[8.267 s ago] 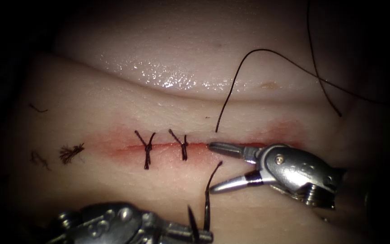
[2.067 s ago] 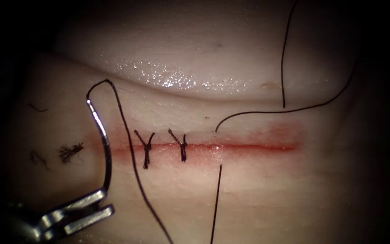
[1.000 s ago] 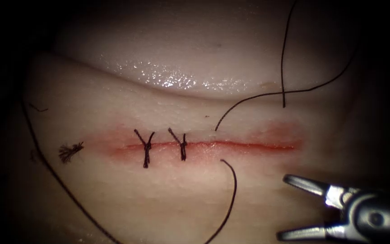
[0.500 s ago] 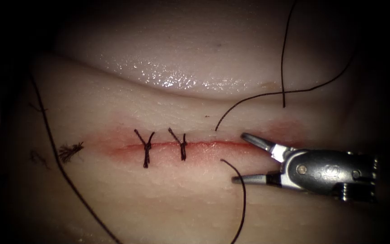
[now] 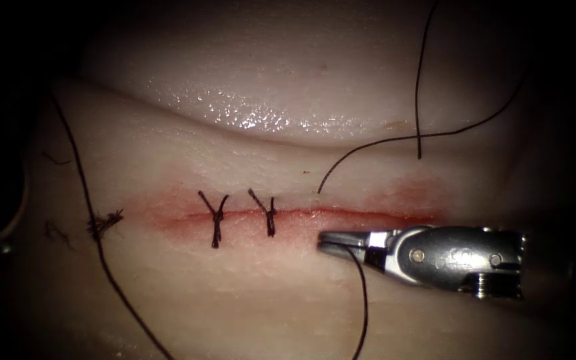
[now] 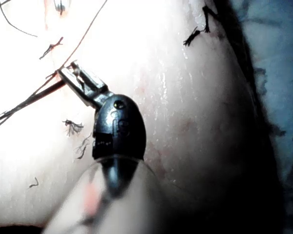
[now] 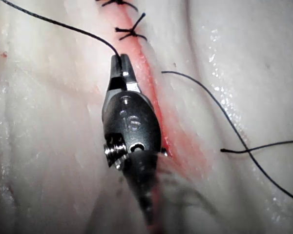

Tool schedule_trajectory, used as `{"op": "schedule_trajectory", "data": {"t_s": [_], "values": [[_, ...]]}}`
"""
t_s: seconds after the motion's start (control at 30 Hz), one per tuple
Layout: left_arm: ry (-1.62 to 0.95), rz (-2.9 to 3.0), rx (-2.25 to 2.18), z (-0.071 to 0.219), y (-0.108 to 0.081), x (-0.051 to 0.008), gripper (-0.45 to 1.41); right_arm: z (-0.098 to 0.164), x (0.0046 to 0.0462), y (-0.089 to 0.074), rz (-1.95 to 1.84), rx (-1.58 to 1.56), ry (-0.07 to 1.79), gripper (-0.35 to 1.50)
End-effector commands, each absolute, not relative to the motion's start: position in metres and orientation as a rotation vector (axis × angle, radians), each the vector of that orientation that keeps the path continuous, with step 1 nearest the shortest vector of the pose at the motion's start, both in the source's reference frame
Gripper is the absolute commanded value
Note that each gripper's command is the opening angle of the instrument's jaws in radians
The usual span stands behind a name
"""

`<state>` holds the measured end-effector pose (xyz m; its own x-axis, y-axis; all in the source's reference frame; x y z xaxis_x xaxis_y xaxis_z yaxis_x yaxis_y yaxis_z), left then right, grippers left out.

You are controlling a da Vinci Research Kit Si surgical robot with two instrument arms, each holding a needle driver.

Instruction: Wound Closure

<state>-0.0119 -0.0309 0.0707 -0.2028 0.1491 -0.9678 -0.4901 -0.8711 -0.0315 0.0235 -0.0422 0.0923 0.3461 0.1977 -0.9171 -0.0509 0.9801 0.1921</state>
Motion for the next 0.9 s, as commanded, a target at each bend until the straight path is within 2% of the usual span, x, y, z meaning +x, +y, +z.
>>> {"op": "schedule_trajectory", "data": {"t_s": [0.03, 0.37, 0.63, 0.9], "values": [[0.390, 2.124, -1.659, 0.072, -0.031, -0.0127, -0.45, 0.092, 0.0239, -0.043, 0.158, 0.133, 1.207, -0.35], [0.321, 2.187, -1.654, 0.074, -0.034, -0.0166, -0.45, 0.085, 0.0232, -0.048, 0.047, 0.101, 1.203, -0.35], [0.236, 2.215, -1.670, 0.075, -0.034, -0.0196, -0.45, 0.077, 0.0248, -0.055, -0.098, 0.109, 1.191, -0.35], [0.222, 2.204, -1.648, 0.076, -0.034, -0.0192, -0.45, 0.069, 0.0270, -0.059, -0.188, 0.139, 1.209, -0.35]]}}
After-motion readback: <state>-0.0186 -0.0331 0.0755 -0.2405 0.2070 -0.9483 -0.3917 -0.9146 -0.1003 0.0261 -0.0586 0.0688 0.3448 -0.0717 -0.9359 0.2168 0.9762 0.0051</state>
